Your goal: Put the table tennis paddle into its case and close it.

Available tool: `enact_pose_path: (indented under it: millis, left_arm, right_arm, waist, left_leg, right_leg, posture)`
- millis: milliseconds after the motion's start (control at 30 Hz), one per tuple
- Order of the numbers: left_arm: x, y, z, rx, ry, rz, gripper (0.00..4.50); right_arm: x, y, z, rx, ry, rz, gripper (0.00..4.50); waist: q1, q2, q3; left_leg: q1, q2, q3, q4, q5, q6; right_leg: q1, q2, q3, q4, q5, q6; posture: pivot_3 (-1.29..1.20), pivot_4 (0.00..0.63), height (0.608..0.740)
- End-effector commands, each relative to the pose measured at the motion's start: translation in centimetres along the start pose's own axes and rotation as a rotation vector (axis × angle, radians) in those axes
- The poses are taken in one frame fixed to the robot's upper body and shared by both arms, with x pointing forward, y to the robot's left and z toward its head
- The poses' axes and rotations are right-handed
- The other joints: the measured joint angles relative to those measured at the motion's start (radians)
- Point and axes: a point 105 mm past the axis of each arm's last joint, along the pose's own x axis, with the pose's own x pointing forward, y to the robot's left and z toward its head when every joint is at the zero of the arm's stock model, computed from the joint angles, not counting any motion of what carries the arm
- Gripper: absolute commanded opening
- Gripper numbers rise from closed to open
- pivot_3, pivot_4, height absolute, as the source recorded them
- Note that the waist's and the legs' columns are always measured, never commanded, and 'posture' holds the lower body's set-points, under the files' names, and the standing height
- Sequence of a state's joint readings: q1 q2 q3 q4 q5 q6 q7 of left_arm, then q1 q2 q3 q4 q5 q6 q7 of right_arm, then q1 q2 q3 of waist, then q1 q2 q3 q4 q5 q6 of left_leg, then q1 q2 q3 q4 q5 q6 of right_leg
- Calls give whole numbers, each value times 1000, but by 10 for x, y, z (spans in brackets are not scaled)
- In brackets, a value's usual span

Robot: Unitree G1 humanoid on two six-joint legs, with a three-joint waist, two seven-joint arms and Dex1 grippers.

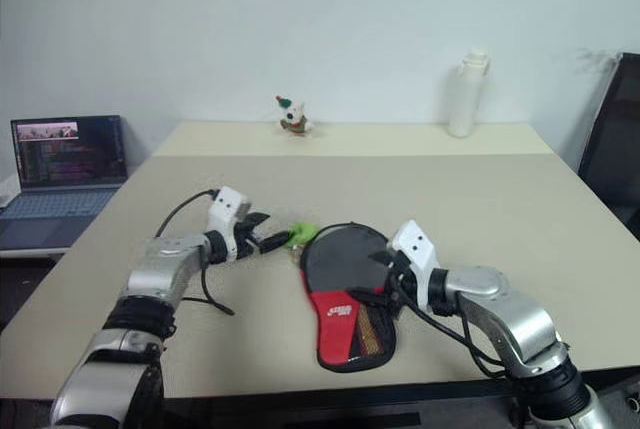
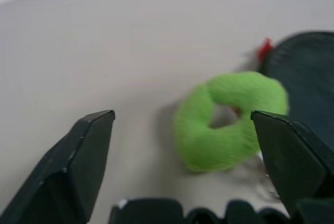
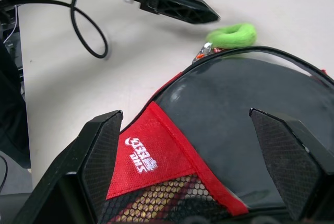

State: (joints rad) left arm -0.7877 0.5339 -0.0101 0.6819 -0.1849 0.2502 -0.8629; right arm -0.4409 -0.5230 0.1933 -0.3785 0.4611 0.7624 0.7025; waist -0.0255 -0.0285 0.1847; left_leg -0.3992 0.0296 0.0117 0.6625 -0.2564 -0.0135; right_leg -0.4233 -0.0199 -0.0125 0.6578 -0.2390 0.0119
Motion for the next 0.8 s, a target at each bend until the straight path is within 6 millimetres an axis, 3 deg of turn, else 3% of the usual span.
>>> enact_pose_path:
  millis: [33, 167, 467, 700, 800]
  left_arm:
    - [1, -12, 16, 70, -24, -140, 4462]
    - [1, -18, 17, 101, 3, -240, 4462]
    - [17, -12, 10, 122, 74, -213, 4462]
    - [26, -19, 6, 118, 77, -231, 4462]
    - [27, -20, 5, 117, 79, -234, 4462]
  right_arm:
    - [1, 5, 9, -33, -39, 13, 4268]
    - [2, 9, 7, -25, -37, 19, 4268]
    - [11, 13, 9, -33, -49, 33, 4268]
    - [45, -1, 19, -38, -69, 6, 4268]
    - [64, -10, 9, -33, -28, -37, 4268]
  waist:
    - [0, 0, 0]
    - [1, 0, 0]
    - [0, 0, 0]
    - [-3, 0, 0]
    - [-3, 0, 0]
  left_leg:
    - [0, 0, 0, 0, 0, 0]
    - [0, 0, 0, 0, 0, 0]
    - [0, 0, 0, 0, 0, 0]
    - [1, 0, 0, 1, 0, 0]
    - [1, 0, 0, 1, 0, 0]
  right_leg:
    - [0, 0, 0, 0, 0, 0]
    - [0, 0, 0, 1, 0, 0]
    - [0, 0, -1, 1, 0, 0]
    - [-1, 1, -1, 3, 0, 0]
    - [-1, 1, -1, 4, 0, 0]
  posture:
    - [0, 150, 740]
    - [0, 150, 740]
    - [0, 150, 740]
    - [0, 150, 740]
    - [0, 150, 740]
